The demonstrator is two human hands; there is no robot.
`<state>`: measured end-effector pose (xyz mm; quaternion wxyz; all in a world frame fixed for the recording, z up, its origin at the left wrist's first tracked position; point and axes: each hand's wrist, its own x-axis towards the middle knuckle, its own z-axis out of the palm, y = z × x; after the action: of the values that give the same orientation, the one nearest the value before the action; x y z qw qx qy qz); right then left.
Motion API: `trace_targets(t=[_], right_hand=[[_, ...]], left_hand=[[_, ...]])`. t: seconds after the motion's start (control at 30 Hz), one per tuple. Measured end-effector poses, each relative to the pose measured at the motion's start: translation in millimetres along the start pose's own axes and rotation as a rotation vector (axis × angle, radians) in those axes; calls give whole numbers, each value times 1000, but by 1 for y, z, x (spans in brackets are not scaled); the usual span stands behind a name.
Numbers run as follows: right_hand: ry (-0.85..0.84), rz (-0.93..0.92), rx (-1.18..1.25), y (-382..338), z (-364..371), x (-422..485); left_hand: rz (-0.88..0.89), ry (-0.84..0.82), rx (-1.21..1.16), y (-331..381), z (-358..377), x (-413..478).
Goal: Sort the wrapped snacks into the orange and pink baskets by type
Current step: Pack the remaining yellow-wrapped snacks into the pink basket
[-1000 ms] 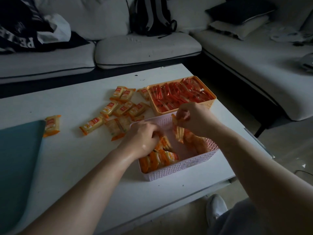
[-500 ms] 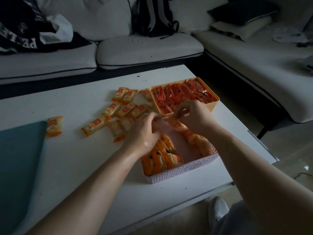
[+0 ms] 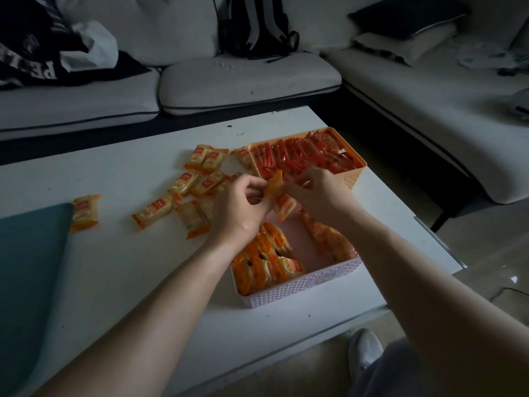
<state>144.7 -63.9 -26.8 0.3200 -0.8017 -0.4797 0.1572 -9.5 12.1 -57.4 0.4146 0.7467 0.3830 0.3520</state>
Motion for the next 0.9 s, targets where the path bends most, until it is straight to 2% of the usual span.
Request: trace_targets(t=[0.1,0.2,0.3,0.4,0.47,0.57,0.67,0.73,0.77,0.83,0.87,0.9], right_hand=[[-148,120,136,-5,4,-4],[-179,74,15,-2,12,-2],[-165,60,-18,4,25,2],[-203,42,8,7,41,6],[-235,22,4,6,47,9],[-281,21,89,4,43,9],[-353,33,198,7,32,9],[-307,69,184,10,22,11],[-216,75,113,11,16,12],[-1,58,-104,15,3,13],[47,57,-210,20,-3,12],[27,65,-311,24,-7,11]], left_hand=[[-55,-12,9,0,1,0],[-124,-146,16,-6,2,1],[-115,-257,170,-9,-1,1],[-4,-195,406,-5,-8,-1],[116,-148,480,-4,-11,-2],[248,-239,549,-5,-11,-4],[255,-319,646,-4,-10,-6],[251,-339,721,-5,-11,-6],[241,-350,754,-5,-11,-6],[195,-374,775,-5,-13,-4],[174,-384,777,-4,-13,-4],[159,-391,778,-3,-13,-4]])
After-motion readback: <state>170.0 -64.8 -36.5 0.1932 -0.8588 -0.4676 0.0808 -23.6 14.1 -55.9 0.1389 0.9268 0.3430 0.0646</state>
